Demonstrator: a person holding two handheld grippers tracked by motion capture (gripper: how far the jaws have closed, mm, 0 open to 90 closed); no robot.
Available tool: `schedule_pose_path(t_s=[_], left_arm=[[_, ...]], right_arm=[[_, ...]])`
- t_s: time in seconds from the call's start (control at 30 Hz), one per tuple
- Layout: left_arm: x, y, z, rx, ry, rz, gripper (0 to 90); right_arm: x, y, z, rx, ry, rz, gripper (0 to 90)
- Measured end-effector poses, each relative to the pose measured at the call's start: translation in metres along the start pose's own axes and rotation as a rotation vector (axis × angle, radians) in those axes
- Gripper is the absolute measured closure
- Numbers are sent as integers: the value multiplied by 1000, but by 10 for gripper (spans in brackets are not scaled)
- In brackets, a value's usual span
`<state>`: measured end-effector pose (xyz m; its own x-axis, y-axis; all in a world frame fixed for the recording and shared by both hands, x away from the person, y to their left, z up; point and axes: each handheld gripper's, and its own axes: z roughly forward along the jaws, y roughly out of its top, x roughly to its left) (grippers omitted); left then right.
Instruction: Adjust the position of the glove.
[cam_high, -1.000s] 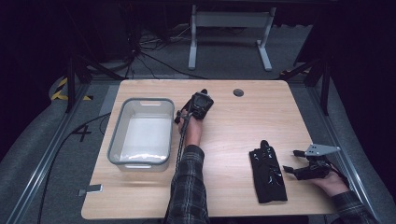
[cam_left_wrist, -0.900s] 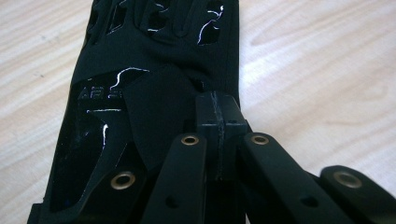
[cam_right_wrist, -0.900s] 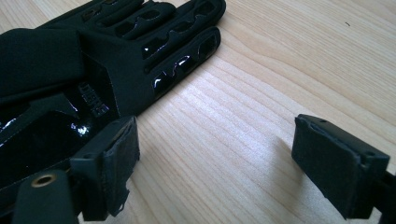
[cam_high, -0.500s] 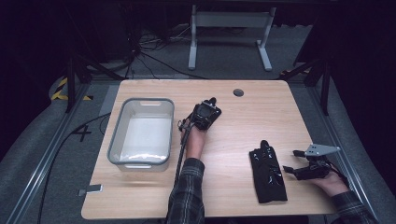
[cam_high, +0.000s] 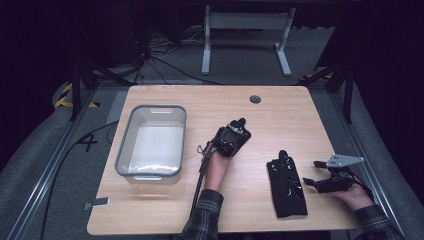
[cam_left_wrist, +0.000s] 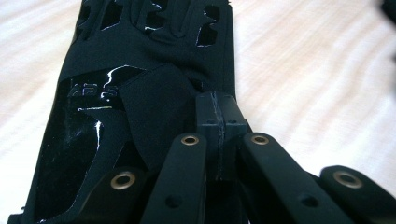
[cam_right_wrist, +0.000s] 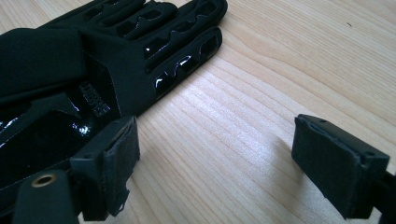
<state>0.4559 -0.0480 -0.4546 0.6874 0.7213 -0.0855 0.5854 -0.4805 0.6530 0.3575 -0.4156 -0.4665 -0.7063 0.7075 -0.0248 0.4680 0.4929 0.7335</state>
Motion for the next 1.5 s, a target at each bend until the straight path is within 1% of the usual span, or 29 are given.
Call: schedule_pose_path(t_s=[0.13,0.2,0.23,0.27,0.33,0.4,0.43,0.5,0.57,0.6,0.67,0.7,0.73,0.77,0.8,0.83,0.87,0.9,0.93,0.97,1.03,1.07,1.1,1.13,1.17,1.2,1.3,1.5], left_arm=[[-17,-7,-3,-10,-39,8,899],[-26,-12,-4,-14,-45,10,900],[-26,-12,-4,-14,-45,10,900],[-36,-16,-6,-21,-56,11,900],[-44,-19,-7,-26,-68,22,900],[-50,-20,-8,-24,-76,32,900],[-54,-19,-10,-24,-75,44,899],[-56,-16,-14,-34,-77,50,899],[-54,-12,-21,-50,-72,60,899],[-52,-9,-24,-50,-63,62,899],[-43,-5,-30,-46,-39,69,899],[-43,-5,-30,-46,-39,69,899],[-33,-3,-31,-45,-26,61,899],[-26,-2,-31,-34,-4,61,899],[-26,-2,-31,-34,-4,61,899],[-19,-1,-31,-32,11,51,899],[-12,-1,-30,-30,9,40,899],[-8,-1,-28,-19,15,42,899],[-4,-1,-26,-9,29,38,899],[0,-1,-23,-2,32,33,899],[5,0,-19,1,39,31,899],[7,0,-16,2,32,30,899],[8,-1,-12,8,24,25,899],[8,-2,-8,21,25,28,899],[8,-2,-6,17,20,29,899],[8,-2,-6,13,15,25,899],[7,-2,-7,26,22,31,899],[-1,-4,-14,85,37,60,899]], right_arm=[[0,0,0,0,0,0,153],[0,0,0,0,0,0,153],[0,0,0,0,0,0,153],[0,0,0,0,0,0,153],[0,0,0,0,0,0,153],[0,0,0,0,0,0,153],[0,0,0,0,0,0,153],[0,0,0,0,0,0,153],[0,0,0,0,0,0,153],[0,0,0,1,0,0,153],[0,0,0,0,0,0,154],[0,0,0,0,0,0,154],[0,0,0,0,0,0,153],[0,0,0,0,0,0,154],[0,0,0,0,0,0,154],[0,0,0,0,0,1,154],[0,0,0,0,1,0,155],[0,0,0,0,0,0,155],[0,0,0,0,1,1,155],[0,0,0,0,0,1,155],[0,0,0,0,0,1,155],[0,0,0,0,0,1,155],[0,0,0,0,0,1,155],[0,0,0,0,0,1,155],[0,0,0,0,0,1,155],[0,0,0,0,0,1,155],[0,0,0,2,0,-1,155],[0,0,0,2,0,0,155]])
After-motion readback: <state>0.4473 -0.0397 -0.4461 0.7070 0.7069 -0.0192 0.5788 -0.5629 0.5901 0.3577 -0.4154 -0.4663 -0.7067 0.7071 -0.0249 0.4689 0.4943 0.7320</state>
